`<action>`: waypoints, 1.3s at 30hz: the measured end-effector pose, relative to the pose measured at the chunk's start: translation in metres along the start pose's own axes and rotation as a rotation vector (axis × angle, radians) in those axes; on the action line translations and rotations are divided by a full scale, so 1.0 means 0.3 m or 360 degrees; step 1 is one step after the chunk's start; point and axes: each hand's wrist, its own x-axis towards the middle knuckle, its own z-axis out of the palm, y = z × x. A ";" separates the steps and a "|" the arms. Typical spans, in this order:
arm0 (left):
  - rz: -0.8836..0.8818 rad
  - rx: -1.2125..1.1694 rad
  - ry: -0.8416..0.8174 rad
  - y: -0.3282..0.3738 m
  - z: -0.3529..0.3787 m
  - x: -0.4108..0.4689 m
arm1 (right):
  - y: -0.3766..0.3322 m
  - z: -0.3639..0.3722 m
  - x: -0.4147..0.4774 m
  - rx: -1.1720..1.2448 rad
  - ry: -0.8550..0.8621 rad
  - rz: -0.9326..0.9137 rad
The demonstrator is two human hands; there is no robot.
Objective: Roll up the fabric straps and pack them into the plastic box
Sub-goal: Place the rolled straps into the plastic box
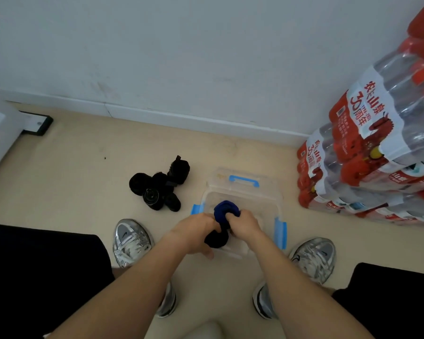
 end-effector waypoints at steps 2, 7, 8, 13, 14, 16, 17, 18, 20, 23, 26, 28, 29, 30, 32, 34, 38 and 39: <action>0.0005 -0.0010 -0.0009 -0.001 -0.001 -0.002 | -0.004 0.014 0.005 0.0010 -0.0027 0.0034; 0.0019 0.0004 0.0008 -0.008 0.006 0.002 | -0.007 0.018 0.029 0.0153 -0.0158 0.0047; 0.0022 -0.0008 0.0013 -0.009 0.006 0.003 | -0.007 0.014 0.034 0.0182 -0.0184 0.0059; 0.0006 -0.0050 0.0023 -0.010 0.009 0.005 | 0.013 0.014 0.013 0.0317 -0.0421 -0.0018; 0.0001 -0.0067 0.0020 -0.009 0.008 0.007 | 0.013 0.019 0.003 0.0270 -0.0491 -0.0071; -0.0008 -0.0111 0.0023 -0.010 0.005 0.008 | 0.003 0.032 0.005 -0.0008 -0.0441 -0.0191; -0.0015 -0.0131 0.0030 -0.011 0.004 0.006 | -0.008 0.037 0.013 -0.0209 -0.0324 -0.0243; -0.0022 -0.0134 0.0048 -0.012 0.003 0.005 | -0.018 0.038 0.016 -0.0406 -0.0196 -0.0263; -0.0030 -0.0042 0.0110 -0.015 0.006 0.004 | -0.031 0.027 0.012 -0.0682 -0.0060 -0.0289; -0.0008 0.0152 0.0221 -0.020 0.011 0.004 | -0.038 -0.003 -0.007 -0.0914 -0.0161 -0.0327; 0.0044 0.0312 0.0380 -0.035 0.027 -0.024 | -0.037 -0.021 -0.024 -0.1039 -0.0290 -0.0339; 0.0030 0.0207 0.0613 -0.037 0.046 -0.052 | -0.045 -0.029 -0.036 -0.1084 -0.0279 -0.0335; -0.0027 0.0104 0.0724 -0.036 0.053 -0.064 | -0.053 -0.033 -0.044 -0.1094 -0.0245 -0.0329; -0.0113 0.0021 0.0817 -0.035 0.053 -0.071 | -0.067 -0.038 -0.052 -0.1099 -0.0201 -0.0320; -0.0311 -0.0055 0.0918 -0.050 0.048 -0.074 | -0.104 -0.046 -0.069 -0.1078 -0.0079 -0.0346; -0.0498 -0.0070 0.0874 -0.089 0.045 -0.077 | -0.148 -0.046 -0.087 -0.0968 0.0095 -0.0467; -0.0898 -0.0021 0.0836 -0.187 0.051 -0.094 | -0.195 -0.022 -0.114 -0.0673 0.0181 -0.0818; -0.0991 -0.0021 0.0889 -0.206 0.051 -0.094 | -0.196 -0.014 -0.118 -0.0673 0.0145 -0.0889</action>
